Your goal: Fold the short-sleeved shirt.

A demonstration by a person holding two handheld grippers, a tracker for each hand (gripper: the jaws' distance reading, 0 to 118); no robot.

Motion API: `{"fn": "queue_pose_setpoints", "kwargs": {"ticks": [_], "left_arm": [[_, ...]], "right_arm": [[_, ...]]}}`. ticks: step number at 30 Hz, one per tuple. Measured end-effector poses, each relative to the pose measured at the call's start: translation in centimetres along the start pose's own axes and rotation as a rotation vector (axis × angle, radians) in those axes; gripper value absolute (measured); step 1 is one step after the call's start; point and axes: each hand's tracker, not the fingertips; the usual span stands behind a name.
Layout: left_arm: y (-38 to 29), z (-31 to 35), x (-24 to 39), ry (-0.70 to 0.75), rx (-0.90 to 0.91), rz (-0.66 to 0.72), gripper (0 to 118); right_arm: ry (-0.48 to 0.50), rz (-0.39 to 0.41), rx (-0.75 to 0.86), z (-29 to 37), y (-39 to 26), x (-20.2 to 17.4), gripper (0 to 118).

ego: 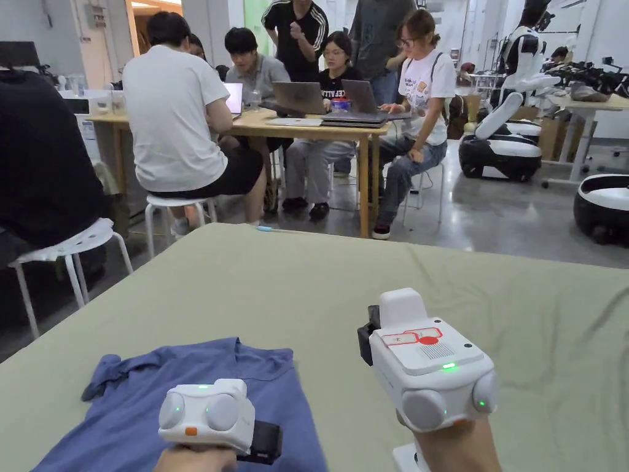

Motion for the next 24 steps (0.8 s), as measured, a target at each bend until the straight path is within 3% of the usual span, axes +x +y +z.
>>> {"fn": "queue_pose_setpoints", "kwargs": {"ticks": [6,8,9,10,11,16,24], "left_arm": [[-0.9,-3.7,0.2,0.013,-0.006,0.022,103],[-1.0,-3.9,0.2,0.024,0.011,0.009,96],[-0.9,-3.7,0.2,0.03,0.003,0.002,78],[-0.9,-3.0,0.3,0.059,-0.003,-0.002,27],[-0.9,-2.5,0.1,0.089,0.029,-0.032,0],[-2.1,-1.5,-1.1,0.053,0.075,-0.006,0],[-0.7,2.0,2.7,0.006,0.206,-0.026,0]], "right_arm": [[-0.009,-0.001,-0.012,-0.3,-0.6,0.7,0],[-0.014,0.007,-0.017,-0.4,-0.7,0.8,0],[-0.017,0.008,-0.021,-0.4,-0.8,0.8,0],[-0.02,0.004,-0.024,-0.4,-0.9,0.9,0],[-0.021,-0.002,-0.026,-0.3,-0.9,1.0,0],[-0.028,-0.012,-0.021,0.0,-1.1,1.8,0],[-0.09,-0.028,0.002,4.6,0.5,5.6,0]]}}
